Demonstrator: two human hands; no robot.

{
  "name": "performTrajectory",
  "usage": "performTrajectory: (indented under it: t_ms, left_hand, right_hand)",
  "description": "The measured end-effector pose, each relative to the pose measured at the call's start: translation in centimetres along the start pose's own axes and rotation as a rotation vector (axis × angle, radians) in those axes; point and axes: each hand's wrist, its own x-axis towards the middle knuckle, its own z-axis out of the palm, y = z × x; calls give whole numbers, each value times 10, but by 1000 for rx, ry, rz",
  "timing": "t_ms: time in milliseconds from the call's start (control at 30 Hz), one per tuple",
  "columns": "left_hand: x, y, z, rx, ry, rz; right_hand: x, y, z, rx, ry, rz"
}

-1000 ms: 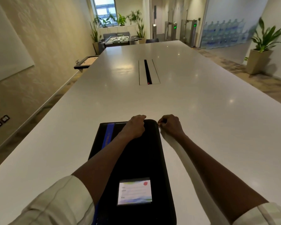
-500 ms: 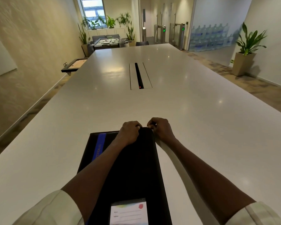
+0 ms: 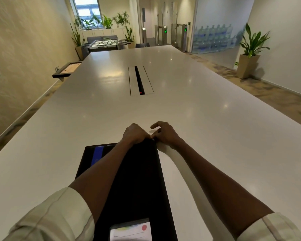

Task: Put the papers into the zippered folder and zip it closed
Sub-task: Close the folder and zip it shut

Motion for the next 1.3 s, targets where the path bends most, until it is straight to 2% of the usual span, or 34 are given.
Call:
performTrajectory:
  t_ms: [133, 333, 633, 1000, 1300]
  left_hand:
    - [3, 4, 5, 16, 69, -35]
    - [6, 9, 10, 67, 98, -15]
    - [1, 22, 7, 162, 175, 28]
    - [-1, 11, -4, -35, 288, -164]
    - [-6, -3, -17, -116, 282, -196]
  right_hand:
    - [-10, 4, -4, 118, 1, 91]
    - [-36, -3, 0, -77, -65, 117]
    - [-52, -7, 11, -123, 15, 134]
    - [-50, -3, 10, -7, 9, 128]
    - [-46, -4, 11, -2, 7, 167]
